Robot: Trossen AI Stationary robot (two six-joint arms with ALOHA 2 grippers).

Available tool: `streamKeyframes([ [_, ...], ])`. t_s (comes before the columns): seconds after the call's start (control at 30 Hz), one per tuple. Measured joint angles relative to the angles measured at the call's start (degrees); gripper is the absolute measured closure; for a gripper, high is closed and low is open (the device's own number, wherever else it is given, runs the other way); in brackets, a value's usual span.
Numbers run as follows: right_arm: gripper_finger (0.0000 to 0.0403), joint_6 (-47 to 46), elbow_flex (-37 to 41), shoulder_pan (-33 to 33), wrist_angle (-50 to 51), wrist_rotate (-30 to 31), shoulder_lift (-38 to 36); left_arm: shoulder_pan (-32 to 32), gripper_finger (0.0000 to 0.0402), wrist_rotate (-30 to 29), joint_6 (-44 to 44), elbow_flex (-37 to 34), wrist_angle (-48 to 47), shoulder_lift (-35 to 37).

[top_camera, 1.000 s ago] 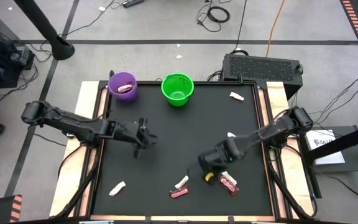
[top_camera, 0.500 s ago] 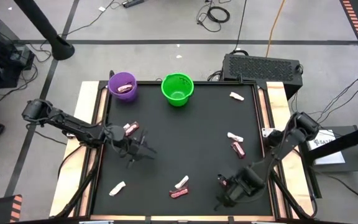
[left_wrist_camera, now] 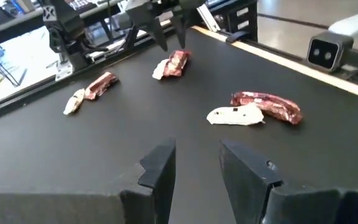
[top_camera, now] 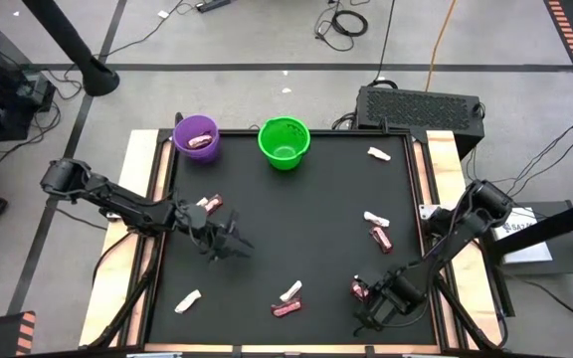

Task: Sort candy by brand, put in halloween buckets
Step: Put the brown chocolate bar into the purple bucket

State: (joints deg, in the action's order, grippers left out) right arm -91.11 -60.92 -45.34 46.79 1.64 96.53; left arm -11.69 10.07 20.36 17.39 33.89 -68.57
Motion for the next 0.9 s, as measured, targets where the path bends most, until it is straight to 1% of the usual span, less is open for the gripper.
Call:
streamKeyframes([
  [0.17, 0.0211, -1.42, 3.31, 0.00, -7.48, -0.03, 0.02, -0.02, 0.0272, 0.00, 2.61, 1.08, 0.56, -1.86],
  [0.3, 0.0223, -1.64, 3.86, 0.02, -8.55, -0.06, 0.02, -0.02, 0.0272, 0.00, 3.02, 2.55, 0.34, -3.05],
  [0.37, 0.0241, -1.55, 3.86, 0.00, -8.63, -0.05, 0.02, -0.02, 0.0272, 0.00, 3.15, 3.24, 0.32, -3.88],
  [0.43, 0.0268, -1.41, 3.86, 0.00, -8.61, -0.12, 0.02, -0.02, 0.0272, 0.00, 4.20, 3.40, 0.11, -4.43],
  [0.63, 0.0381, 0.37, 3.86, 0.00, -9.06, -0.45, 0.02, 0.13, 0.0272, 0.00, 4.55, 3.72, 0.26, -6.03],
  [0.67, 0.0391, 1.27, 3.86, 0.02, -9.18, -0.45, 0.02, 0.11, 0.0272, 0.00, 4.54, 3.72, 0.10, -6.06],
  [0.83, 0.0400, 5.79, 3.84, 0.36, -11.02, 0.21, -0.05, 0.09, 0.0272, 0.31, 4.35, 3.72, 0.27, -6.04],
  [0.9, 0.0401, 7.23, 3.84, 0.76, -11.00, 2.49, -0.35, 0.09, 0.0272, 2.41, 4.11, 3.72, 0.72, -6.04],
])
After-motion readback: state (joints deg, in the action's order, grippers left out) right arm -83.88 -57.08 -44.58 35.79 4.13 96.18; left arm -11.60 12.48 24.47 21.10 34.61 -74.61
